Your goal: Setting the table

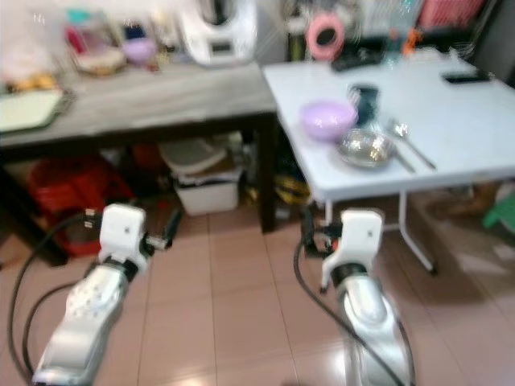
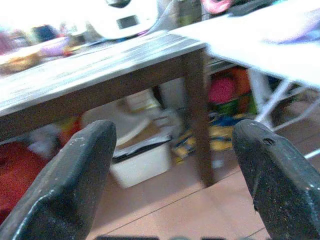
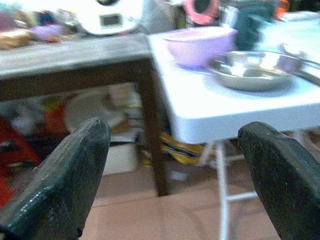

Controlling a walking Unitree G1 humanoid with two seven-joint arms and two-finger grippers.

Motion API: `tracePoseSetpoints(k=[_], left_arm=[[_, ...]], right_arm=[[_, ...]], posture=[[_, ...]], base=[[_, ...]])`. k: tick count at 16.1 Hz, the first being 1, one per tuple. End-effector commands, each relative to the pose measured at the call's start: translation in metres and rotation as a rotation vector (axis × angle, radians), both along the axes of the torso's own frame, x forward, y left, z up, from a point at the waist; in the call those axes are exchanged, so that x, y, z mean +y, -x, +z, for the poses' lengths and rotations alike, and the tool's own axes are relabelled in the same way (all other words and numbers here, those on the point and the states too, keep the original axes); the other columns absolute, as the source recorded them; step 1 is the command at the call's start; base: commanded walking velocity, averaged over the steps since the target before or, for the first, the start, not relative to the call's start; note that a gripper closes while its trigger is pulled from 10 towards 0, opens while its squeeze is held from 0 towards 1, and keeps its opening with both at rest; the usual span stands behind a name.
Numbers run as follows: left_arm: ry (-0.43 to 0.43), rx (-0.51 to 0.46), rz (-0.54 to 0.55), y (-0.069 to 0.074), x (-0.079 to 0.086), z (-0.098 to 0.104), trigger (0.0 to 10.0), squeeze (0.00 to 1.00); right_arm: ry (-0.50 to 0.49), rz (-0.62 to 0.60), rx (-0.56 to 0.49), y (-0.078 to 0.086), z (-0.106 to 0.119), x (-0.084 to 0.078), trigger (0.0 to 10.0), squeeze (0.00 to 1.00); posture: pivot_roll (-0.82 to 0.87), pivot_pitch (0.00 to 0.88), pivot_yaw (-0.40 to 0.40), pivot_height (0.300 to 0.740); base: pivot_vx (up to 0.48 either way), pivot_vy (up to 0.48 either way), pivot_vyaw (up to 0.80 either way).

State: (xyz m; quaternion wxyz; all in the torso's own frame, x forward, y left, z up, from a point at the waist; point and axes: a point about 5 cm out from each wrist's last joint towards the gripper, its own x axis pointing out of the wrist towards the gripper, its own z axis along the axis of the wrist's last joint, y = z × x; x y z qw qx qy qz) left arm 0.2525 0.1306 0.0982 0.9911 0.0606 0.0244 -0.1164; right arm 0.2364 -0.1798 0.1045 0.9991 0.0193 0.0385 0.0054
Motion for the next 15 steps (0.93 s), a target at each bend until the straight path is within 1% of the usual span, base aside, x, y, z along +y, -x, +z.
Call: tracePoseSetpoints(k=[1, 5, 8, 9, 11, 12, 15], left_arm=[[-0.033, -0.013, 0.005, -0.0015, 0.0068, 0.0038, 10.0, 0.0], [-0.038, -0.016, 0.005, -0.0021, 0.0075, 0.0049, 10.0, 0.0], [-0.001, -0.008, 0.02, -0.0016, 0.0089, 0.0044, 10.0, 0.0], [-0.009, -0.005, 0.023, -0.0015, 0.01, 0.0037, 10.0, 0.0], [-0.013, -0.004, 0.028, -0.001, 0.0107, 0.0031, 10.0, 0.0], [0.011, 0.009, 0.037, -0.0008, 0.0107, 0.0019, 10.0, 0.0], [0.063, 0.029, 0.069, -0.0001, 0.0128, 0.0001, 10.0, 0.0]], right_arm=[[-0.011, 0.02, -0.031, -0.0048, 0.0067, 0.0063, 10.0, 0.0], [-0.014, 0.023, -0.032, -0.0058, 0.0062, 0.0078, 10.0, 0.0], [-0.013, 0.033, -0.036, -0.0063, 0.0062, 0.0089, 10.0, 0.0], [-0.013, 0.038, -0.036, -0.0063, 0.0061, 0.0093, 10.0, 0.0], [-0.015, 0.037, -0.032, -0.0065, 0.0052, 0.0092, 10.0, 0.0], [-0.016, 0.034, -0.031, -0.0067, 0.005, 0.0089, 10.0, 0.0], [-0.013, 0.032, -0.03, -0.0058, 0.0052, 0.0069, 10.0, 0.0]], posture=[[-0.04, 0.0, 0.059, 0.74], [-0.04, 0.0, 0.061, 0.74], [-0.04, 0.0, 0.06, 0.74], [-0.04, 0.0, 0.059, 0.74], [-0.04, 0.0, 0.057, 0.74], [-0.04, 0.0, 0.056, 0.74], [-0.04, 0.0, 0.052, 0.74]], base=[[0.48, 0.0, 0.0], [0.48, 0.0, 0.0], [0.48, 0.0, 0.0], [0.458, 0.0, 0.46], [0.469, 0.0, 0.0], [0.375, -0.292, 0.0], [0.0, -0.448, 0.0]])
